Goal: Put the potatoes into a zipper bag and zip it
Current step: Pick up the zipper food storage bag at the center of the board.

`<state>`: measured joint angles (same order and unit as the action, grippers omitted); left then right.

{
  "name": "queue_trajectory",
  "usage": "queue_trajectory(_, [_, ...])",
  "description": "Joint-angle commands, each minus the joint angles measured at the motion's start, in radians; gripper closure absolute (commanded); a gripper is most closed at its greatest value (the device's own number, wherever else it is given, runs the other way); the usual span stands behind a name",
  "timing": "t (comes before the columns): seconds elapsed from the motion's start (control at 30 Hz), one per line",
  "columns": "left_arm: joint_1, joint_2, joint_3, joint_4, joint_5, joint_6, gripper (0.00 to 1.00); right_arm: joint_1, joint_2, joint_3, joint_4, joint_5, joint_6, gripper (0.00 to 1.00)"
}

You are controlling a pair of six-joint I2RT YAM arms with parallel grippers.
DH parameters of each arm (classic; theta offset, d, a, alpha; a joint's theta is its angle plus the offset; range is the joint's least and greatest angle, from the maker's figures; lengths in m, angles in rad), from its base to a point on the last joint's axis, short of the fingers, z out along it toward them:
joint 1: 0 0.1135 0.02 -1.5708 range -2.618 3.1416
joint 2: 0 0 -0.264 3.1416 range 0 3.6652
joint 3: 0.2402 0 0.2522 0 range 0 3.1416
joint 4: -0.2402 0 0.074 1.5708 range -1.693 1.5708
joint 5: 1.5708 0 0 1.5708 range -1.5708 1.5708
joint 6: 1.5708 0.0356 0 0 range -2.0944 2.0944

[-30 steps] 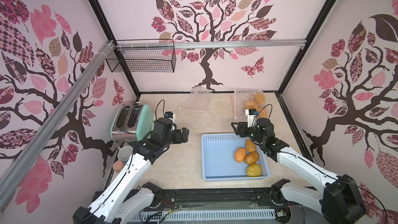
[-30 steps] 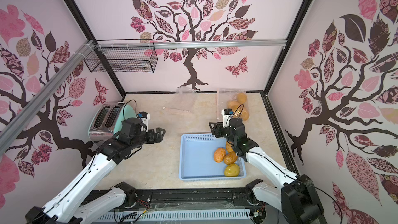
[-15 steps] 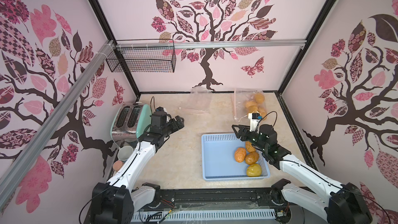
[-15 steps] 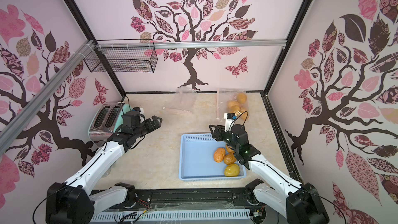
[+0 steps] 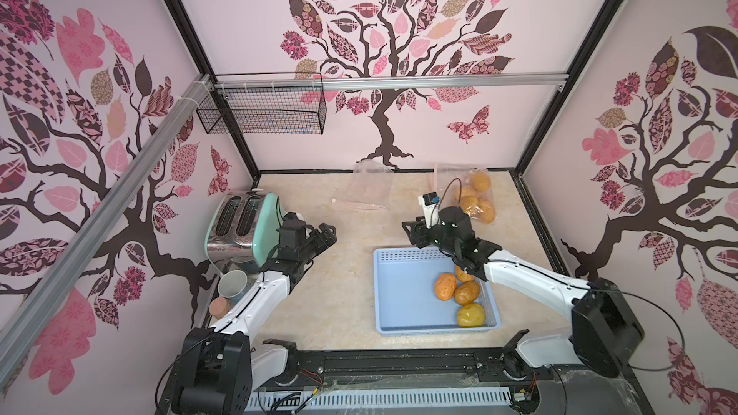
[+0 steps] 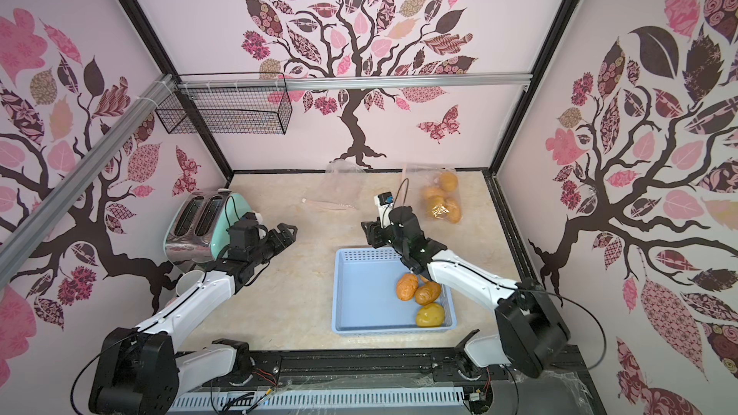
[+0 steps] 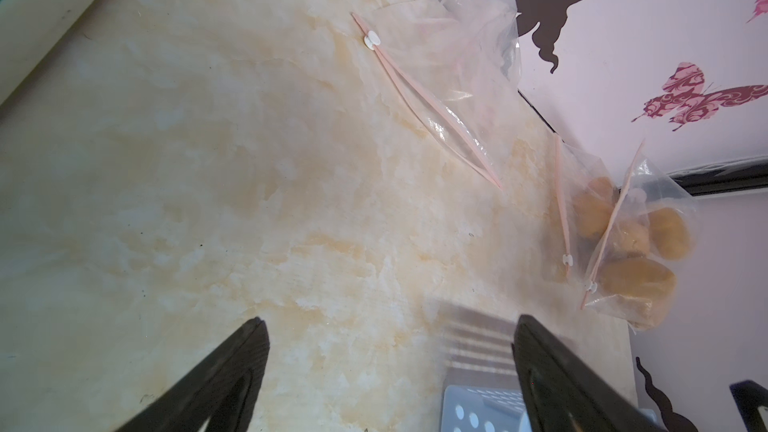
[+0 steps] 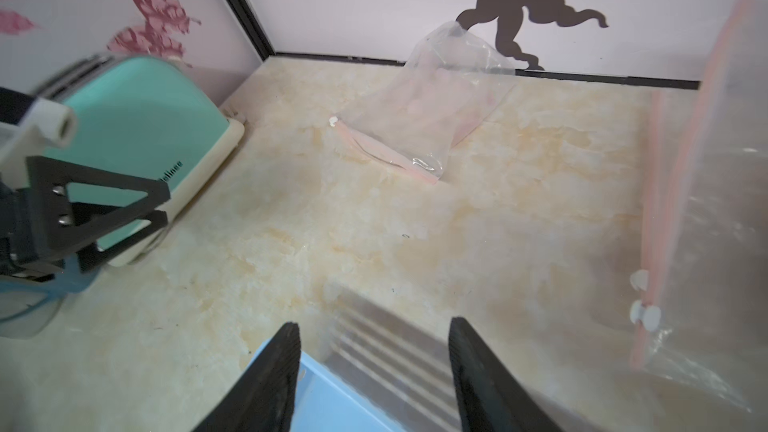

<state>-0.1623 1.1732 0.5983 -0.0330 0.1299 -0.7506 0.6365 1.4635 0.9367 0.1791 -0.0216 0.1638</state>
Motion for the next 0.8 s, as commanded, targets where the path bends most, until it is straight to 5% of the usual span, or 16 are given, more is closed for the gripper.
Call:
queue_trajectory(0.0, [0.000, -0.009, -0.051, 0.077, -0.002, -0.020, 0.05, 0.015, 0.170, 0.185, -0.138, 0.024, -0.211, 0.37])
queue_trajectory(0.1, [0.001, 0.026, -0.047, 0.125, 0.019, 0.026, 0.07, 0.016, 0.287, 0.339, -0.222, 0.090, -0.250, 0.36])
queue_trajectory(0.2, [-0.048, 0.122, 0.101, 0.071, -0.025, 0.182, 0.11, 0.015, 0.286, 0.350, -0.186, 0.096, -0.241, 0.36])
queue_trajectory(0.3, [-0.181, 0.260, 0.338, -0.020, -0.240, 0.416, 0.11, 0.015, 0.237, 0.282, -0.100, 0.094, -0.177, 0.34])
queue_trajectory(0.53, [-0.226, 0.618, 0.840, -0.379, -0.259, 1.037, 0.11, 0.014, 0.056, -0.004, 0.051, 0.048, 0.020, 0.37])
queue_trajectory(0.67, [-0.223, 0.714, 0.988, -0.673, -0.306, 1.315, 0.12, 0.014, -0.038, -0.119, 0.096, 0.068, 0.069, 0.39])
queue_trajectory(0.77, [-0.201, 0.731, 0.946, -0.600, -0.416, 1.466, 0.12, 0.014, -0.076, -0.143, 0.100, 0.051, 0.125, 0.41])
